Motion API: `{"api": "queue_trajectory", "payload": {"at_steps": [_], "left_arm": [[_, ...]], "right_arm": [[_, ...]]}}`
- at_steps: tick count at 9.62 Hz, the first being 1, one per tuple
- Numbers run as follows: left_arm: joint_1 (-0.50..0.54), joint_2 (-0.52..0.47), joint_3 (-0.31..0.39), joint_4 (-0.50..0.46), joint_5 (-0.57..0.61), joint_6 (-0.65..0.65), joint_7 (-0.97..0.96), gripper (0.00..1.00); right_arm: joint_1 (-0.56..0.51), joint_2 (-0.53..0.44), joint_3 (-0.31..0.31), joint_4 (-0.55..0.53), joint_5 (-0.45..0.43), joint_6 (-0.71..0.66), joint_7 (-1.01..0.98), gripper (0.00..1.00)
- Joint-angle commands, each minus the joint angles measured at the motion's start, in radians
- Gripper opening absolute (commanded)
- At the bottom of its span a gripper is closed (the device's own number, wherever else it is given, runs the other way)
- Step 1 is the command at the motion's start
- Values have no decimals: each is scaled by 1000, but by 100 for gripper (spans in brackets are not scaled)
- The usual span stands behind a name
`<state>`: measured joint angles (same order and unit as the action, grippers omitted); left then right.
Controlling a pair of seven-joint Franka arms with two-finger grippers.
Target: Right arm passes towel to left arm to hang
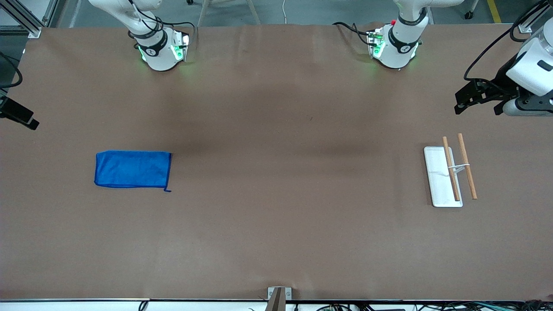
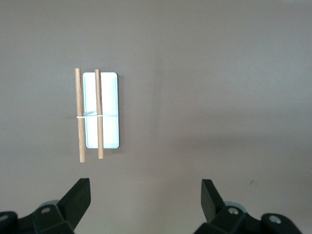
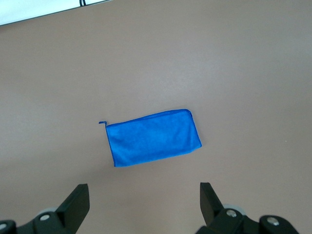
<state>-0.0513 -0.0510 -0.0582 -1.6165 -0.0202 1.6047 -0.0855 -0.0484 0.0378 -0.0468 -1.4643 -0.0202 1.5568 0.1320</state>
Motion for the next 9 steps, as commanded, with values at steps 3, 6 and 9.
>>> {"api": "queue_trajectory", "payload": {"at_steps": [3,6,9], "left_arm": [[-2,16,-2,-10,22,-9,-14,100],[-1,22,-2,-11,20,-9,-7,100],[1,26,-2,-11,20,-9,-2,100]], "right_arm": [[7,-10,1,-4,-17,-1,8,100],[7,-9,2,-17,-10,0,11,100],[10,17,2,-170,-4,96,9,100]]}}
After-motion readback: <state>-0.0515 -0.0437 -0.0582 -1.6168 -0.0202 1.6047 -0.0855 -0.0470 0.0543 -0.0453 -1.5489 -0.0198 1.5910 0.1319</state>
